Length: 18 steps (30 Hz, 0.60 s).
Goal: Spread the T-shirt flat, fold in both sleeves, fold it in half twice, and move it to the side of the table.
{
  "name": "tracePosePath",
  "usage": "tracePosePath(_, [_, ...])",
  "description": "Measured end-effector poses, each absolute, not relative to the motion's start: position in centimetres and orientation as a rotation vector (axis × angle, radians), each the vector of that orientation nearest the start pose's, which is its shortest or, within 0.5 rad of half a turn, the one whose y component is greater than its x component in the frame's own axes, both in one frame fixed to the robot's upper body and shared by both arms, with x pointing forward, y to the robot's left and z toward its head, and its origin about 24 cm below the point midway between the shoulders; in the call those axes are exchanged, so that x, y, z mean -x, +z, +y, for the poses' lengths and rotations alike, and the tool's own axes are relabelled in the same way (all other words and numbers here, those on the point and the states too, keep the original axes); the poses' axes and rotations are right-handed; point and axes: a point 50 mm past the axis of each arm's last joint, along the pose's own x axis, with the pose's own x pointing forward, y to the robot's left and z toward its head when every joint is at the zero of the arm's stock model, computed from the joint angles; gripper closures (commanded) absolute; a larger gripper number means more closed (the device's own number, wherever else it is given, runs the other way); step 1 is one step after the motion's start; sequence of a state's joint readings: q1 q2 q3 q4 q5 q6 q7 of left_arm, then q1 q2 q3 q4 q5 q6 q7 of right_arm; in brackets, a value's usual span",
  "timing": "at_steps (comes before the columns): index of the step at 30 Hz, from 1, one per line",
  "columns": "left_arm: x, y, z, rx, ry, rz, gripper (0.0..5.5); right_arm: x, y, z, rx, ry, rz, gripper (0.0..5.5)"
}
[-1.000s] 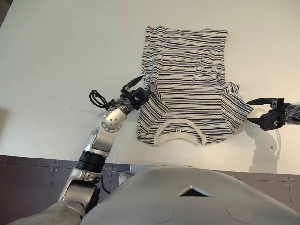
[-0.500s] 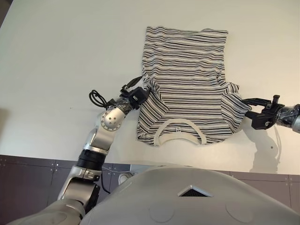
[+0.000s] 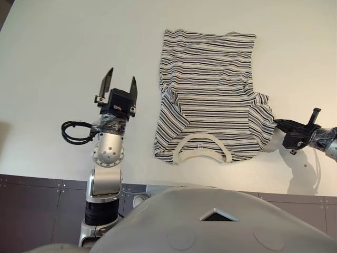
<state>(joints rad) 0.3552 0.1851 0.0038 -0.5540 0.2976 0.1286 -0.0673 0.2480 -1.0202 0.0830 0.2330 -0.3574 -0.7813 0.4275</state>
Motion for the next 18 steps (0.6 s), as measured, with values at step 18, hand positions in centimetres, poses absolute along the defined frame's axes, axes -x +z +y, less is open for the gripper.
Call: tracePosePath(18, [-19.2,8.8,19.3,-0.520,-0.014,-0.026,2.90,-16.5,6.8,-21.5,1.111,0.941,-0.269,5.37])
